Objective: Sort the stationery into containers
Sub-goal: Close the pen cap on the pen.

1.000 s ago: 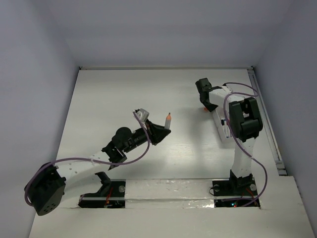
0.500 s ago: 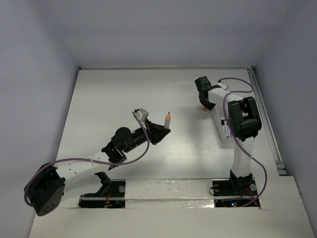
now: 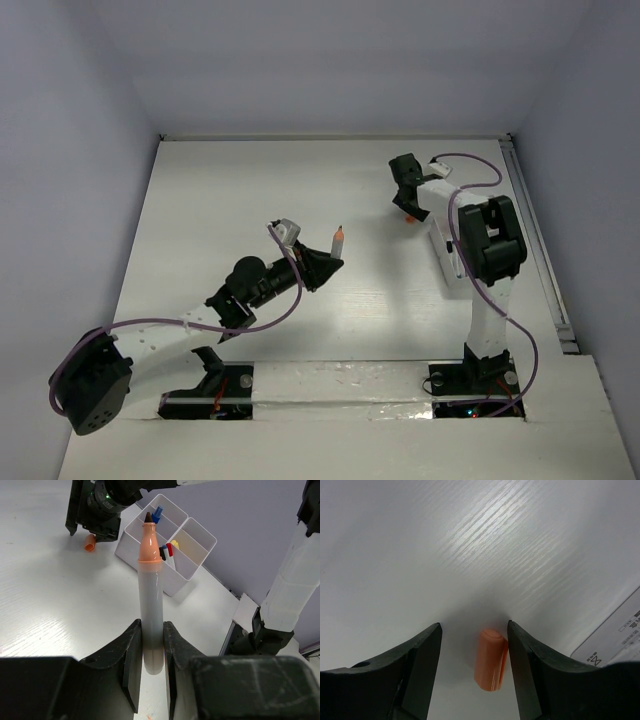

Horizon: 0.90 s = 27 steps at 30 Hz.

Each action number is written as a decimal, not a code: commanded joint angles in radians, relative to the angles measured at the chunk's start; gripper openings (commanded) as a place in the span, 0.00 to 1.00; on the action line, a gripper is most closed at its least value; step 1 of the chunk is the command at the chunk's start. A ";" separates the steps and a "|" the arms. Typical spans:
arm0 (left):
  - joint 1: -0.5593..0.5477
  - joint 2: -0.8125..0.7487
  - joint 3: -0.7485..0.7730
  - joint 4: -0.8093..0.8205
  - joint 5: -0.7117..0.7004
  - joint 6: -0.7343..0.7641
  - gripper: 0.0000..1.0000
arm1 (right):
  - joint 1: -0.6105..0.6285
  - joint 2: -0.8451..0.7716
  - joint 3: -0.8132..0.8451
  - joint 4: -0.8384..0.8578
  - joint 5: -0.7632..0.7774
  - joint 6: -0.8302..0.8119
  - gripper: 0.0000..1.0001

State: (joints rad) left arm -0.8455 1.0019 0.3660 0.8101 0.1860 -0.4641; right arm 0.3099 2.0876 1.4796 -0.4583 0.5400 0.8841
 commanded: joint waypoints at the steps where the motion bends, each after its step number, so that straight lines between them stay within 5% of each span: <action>1: -0.006 0.004 0.013 0.037 -0.006 0.019 0.00 | 0.020 -0.015 -0.056 0.052 -0.083 -0.005 0.61; 18: -0.006 0.010 0.016 0.031 -0.014 0.025 0.00 | 0.020 -0.083 -0.154 0.110 -0.118 0.001 0.53; 24: -0.006 0.010 0.016 0.024 -0.019 0.031 0.00 | 0.020 -0.087 -0.180 0.132 -0.103 0.006 0.37; 25: -0.006 0.015 0.017 0.024 -0.023 0.035 0.00 | 0.020 -0.095 -0.197 0.148 -0.097 0.006 0.25; 27: -0.006 0.017 0.017 0.024 -0.025 0.036 0.00 | 0.020 -0.100 -0.209 0.167 -0.100 -0.005 0.18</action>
State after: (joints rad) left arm -0.8455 1.0164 0.3660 0.7959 0.1715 -0.4477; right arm 0.3157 1.9972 1.3174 -0.2989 0.4858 0.8787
